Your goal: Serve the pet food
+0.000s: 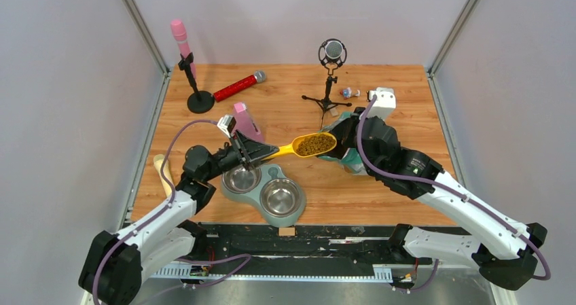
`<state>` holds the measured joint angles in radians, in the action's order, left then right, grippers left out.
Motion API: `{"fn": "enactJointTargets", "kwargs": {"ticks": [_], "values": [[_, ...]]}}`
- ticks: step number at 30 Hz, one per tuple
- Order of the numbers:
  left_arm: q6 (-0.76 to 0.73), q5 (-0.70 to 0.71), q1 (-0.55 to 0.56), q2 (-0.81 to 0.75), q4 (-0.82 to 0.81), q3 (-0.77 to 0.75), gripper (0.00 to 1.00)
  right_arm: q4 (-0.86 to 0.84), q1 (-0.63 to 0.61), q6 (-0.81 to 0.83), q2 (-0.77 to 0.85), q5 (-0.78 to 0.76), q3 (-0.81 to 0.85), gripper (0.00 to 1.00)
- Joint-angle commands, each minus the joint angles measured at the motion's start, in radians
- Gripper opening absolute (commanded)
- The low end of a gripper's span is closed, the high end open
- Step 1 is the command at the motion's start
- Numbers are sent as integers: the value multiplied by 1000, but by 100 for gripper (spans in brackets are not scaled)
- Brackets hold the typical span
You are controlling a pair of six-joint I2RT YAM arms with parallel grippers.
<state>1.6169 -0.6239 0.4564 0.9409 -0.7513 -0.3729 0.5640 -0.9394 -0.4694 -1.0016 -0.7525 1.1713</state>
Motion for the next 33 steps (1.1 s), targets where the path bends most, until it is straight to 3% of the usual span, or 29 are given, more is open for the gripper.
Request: {"fn": "enactJointTargets", "kwargs": {"ticks": [1, 17, 27, 33], "values": [[-22, 22, -28, -80, 76, -4, 0, -213, -8, -14, 62, -31, 41, 0], [14, -8, -98, -236, 146, 27, 0, -219, -8, -9, 71, -27, 39, 0], [-112, 21, -124, -407, 499, -56, 0, -229, -7, -6, 85, -16, 36, 0], [-95, 18, -143, -454, 524, -40, 0, -234, -8, -3, 94, -19, 28, 0]]}}
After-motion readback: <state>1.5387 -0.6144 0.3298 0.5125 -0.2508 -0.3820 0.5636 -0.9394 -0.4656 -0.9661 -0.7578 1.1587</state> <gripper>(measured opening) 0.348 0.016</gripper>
